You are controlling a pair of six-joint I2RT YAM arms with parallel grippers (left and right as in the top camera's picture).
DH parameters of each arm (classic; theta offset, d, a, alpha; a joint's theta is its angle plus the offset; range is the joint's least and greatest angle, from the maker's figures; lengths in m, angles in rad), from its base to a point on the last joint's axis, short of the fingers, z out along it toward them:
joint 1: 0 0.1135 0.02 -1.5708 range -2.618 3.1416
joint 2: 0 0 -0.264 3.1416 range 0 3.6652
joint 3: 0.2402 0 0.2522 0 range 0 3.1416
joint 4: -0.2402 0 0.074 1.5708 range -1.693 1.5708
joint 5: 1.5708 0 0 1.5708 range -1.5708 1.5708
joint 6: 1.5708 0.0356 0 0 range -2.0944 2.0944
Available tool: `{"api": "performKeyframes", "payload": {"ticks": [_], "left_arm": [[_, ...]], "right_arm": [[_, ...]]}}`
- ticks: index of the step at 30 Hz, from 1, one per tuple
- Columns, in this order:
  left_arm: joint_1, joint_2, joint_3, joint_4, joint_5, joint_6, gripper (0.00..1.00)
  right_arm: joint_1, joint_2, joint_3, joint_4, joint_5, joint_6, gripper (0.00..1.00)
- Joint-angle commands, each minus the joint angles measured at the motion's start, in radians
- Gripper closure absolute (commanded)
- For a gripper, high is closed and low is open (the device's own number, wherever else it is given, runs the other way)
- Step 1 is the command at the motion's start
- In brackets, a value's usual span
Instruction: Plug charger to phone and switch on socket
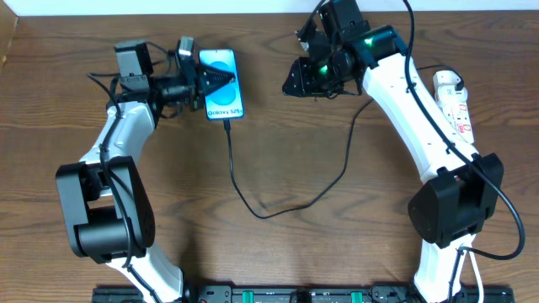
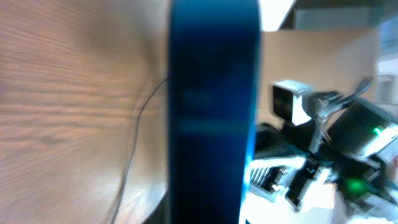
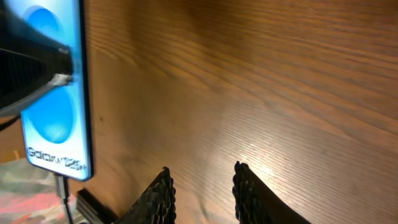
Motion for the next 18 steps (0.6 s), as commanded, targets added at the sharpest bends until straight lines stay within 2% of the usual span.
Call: {"api": "performKeyframes", "payload": {"ticks": [1,4,8,18], "left_arm": [[-0.038,-0.013,0.012,-0.187,-0.253,0.259,0.93],[-0.086,-0.012,0.012,-0.299,-0.388,0.340,0.93],[-0.157,0.001,0.012,-0.366,-0.482,0.385,0.93],[-0.179,0.106,0.012,-0.375,-0.511,0.387,0.93]], "right_arm": [[-0.003,-0.027,0.015,-0.018,0.053,-0.050,0.69],[-0.003,-0.027,0.015,-0.027,0.075,-0.050,0.69],[-0.003,-0.027,0.015,-0.028,0.075,-0.050,0.69],[-0.002,-0.027,0.015,-0.055,0.080,-0.062,0.71]]}}
